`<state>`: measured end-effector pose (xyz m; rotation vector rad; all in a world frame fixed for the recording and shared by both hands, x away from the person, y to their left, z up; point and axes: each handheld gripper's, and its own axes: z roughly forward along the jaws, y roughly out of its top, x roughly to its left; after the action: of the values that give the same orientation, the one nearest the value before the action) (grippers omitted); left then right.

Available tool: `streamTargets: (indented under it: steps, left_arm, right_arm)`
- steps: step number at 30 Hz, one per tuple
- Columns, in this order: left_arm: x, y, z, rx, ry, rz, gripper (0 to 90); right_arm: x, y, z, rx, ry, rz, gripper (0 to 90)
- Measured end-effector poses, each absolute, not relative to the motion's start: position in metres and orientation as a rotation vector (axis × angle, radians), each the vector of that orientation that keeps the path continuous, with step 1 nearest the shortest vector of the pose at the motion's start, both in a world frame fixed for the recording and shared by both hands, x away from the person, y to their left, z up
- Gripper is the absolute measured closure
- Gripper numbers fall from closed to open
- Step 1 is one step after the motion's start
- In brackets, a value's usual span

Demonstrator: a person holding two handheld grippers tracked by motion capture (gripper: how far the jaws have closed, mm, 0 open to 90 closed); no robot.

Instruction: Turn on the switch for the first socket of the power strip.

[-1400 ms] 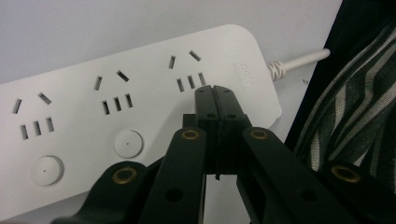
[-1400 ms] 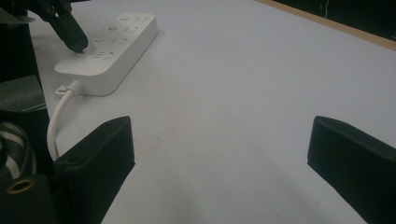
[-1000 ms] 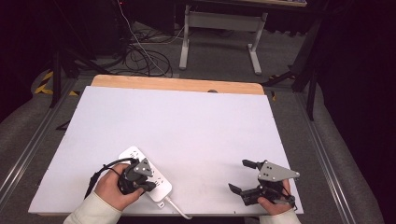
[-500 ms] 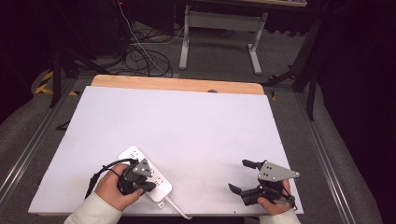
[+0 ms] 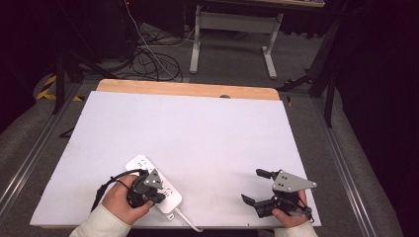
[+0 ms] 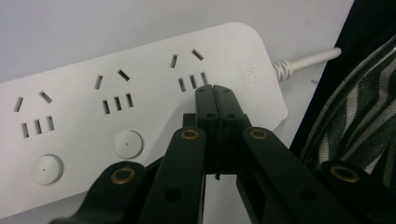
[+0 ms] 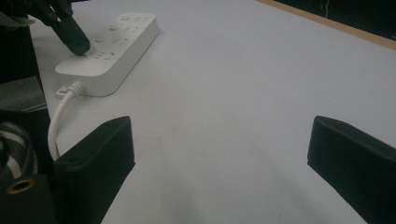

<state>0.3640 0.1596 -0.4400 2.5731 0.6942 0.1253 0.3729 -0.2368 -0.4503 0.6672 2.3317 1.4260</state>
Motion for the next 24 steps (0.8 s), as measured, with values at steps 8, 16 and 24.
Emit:
streamTargets:
  steps: [8,16,24]
  left_arm:
    - [0.3653,0.1617,-0.4417,2.554,0.704,0.101,90.0]
    - [0.3669,0.1635,-0.4426,2.544,0.713,0.089,90.0]
    - [0.3655,0.1624,-0.4431,2.544,0.71,0.096,90.0]
  right_arm:
    - [0.3723,-0.2356,-0.4506,0.662,2.335,1.428,7.8]
    - [0.3716,-0.2347,-0.4506,0.663,2.339,1.424,7.8]
    - [0.3717,-0.2341,-0.4511,0.66,2.34,1.429,7.8]
